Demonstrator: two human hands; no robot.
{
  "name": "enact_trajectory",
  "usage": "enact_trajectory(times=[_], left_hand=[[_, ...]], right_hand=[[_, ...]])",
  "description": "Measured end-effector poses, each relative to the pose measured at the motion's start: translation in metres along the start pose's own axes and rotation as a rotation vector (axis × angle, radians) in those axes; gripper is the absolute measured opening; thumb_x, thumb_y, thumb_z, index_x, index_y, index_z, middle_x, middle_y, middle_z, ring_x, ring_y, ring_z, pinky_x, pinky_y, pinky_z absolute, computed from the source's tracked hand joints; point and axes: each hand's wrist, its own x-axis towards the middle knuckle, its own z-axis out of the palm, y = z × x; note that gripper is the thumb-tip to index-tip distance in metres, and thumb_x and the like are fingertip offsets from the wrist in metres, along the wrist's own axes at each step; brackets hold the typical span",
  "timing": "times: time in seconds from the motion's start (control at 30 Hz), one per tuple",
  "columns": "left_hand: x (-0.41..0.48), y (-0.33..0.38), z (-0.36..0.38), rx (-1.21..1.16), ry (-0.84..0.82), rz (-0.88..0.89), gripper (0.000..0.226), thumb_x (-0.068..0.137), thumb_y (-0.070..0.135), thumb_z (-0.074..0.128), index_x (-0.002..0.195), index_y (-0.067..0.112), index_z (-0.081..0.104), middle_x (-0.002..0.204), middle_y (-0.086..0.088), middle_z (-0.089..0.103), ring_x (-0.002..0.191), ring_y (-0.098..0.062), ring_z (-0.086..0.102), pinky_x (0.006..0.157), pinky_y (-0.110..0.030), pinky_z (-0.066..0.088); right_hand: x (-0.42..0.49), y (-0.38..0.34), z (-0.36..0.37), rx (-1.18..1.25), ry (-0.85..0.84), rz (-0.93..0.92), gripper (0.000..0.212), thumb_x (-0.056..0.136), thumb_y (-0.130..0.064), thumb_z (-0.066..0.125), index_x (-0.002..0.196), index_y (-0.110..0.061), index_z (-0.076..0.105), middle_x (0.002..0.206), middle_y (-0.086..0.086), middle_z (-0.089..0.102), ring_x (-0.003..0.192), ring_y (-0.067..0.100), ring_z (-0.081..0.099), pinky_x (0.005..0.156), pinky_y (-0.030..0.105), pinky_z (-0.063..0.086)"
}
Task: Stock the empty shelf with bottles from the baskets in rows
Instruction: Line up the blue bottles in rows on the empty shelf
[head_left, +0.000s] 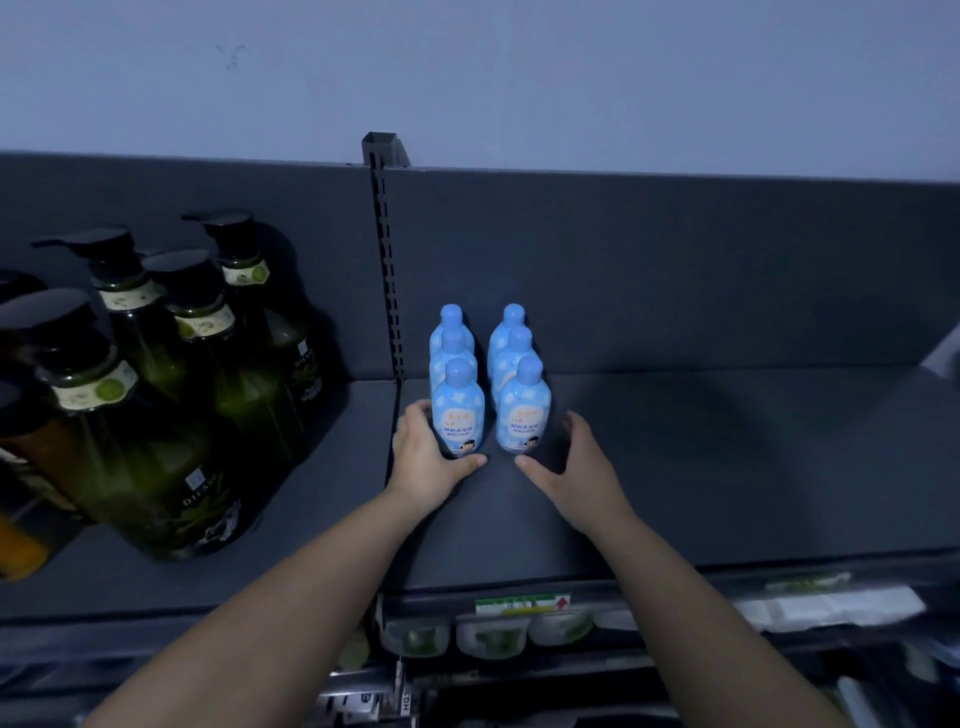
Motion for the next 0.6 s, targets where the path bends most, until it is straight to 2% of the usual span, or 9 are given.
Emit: enact_trajectory(times=[0.1, 0.17, 0.3, 0.37, 0.47, 0.6], left_hand=[[-0.012, 0.001, -0.004, 0.057, 0.021, -0.027, 0.082, 0.068, 0.023, 0.087, 0.133, 0.013, 0.037, 0.133, -0.005, 0.042, 0.128, -0.022, 0.040, 0.107, -0.033, 0.035], [-0.022, 0.006, -0.009, 0.117, 0.005, -0.058, 0.084, 0.070, 0.026, 0.084, 0.137, 0.014, 0.034, 0.137, -0.007, 0.038, 0.130, -0.026, 0.036, 0.107, -0.036, 0.034], [-0.048, 0.028, -0.025, 0.487, -0.034, -0.088, 0.078, 0.080, 0.049, 0.071, 0.141, 0.023, 0.030, 0.140, -0.005, 0.031, 0.131, -0.028, 0.032, 0.105, -0.046, 0.031], [-0.065, 0.036, -0.038, 0.717, 0.010, -0.019, 0.074, 0.085, 0.052, 0.063, 0.143, 0.021, 0.030, 0.145, -0.006, 0.027, 0.135, -0.028, 0.027, 0.108, -0.047, 0.026], [-0.098, 0.043, -0.048, 1.023, 0.053, 0.078, 0.083, 0.089, 0.054, 0.055, 0.151, 0.014, 0.017, 0.156, -0.008, 0.013, 0.145, -0.028, 0.012, 0.115, -0.048, 0.017], [-0.147, 0.058, -0.048, 1.088, 0.051, -0.001, 0.094, 0.093, 0.060, 0.045, 0.156, 0.010, -0.003, 0.162, -0.007, -0.004, 0.150, -0.027, -0.005, 0.118, -0.053, 0.006]], right_hand=[[-0.011, 0.010, -0.005, -0.207, -0.009, 0.014, 0.090, 0.087, -0.043, 0.069, 0.154, -0.010, 0.019, 0.157, 0.005, 0.029, 0.143, 0.020, 0.030, 0.112, 0.030, 0.029], [-0.016, 0.011, -0.009, -0.323, 0.010, -0.009, 0.078, 0.090, -0.039, 0.064, 0.150, -0.008, 0.026, 0.152, 0.011, 0.035, 0.138, 0.024, 0.037, 0.109, 0.033, 0.033], [-0.025, 0.000, -0.015, -0.581, 0.082, -0.135, 0.067, 0.092, -0.043, 0.056, 0.146, -0.011, 0.031, 0.147, 0.007, 0.040, 0.135, 0.025, 0.037, 0.104, 0.037, 0.038], [-0.034, -0.007, -0.016, -0.698, 0.079, -0.215, 0.068, 0.093, -0.049, 0.051, 0.147, -0.014, 0.028, 0.151, 0.005, 0.035, 0.139, 0.025, 0.031, 0.108, 0.041, 0.034], [-0.053, -0.011, -0.023, -0.872, 0.031, -0.328, 0.076, 0.094, -0.052, 0.046, 0.153, -0.017, 0.014, 0.161, 0.006, 0.016, 0.148, 0.030, 0.013, 0.116, 0.051, 0.021], [-0.073, -0.012, -0.043, -0.976, 0.025, -0.439, 0.082, 0.094, -0.054, 0.045, 0.156, -0.016, 0.006, 0.164, 0.004, 0.007, 0.150, 0.029, 0.005, 0.118, 0.057, 0.014]])
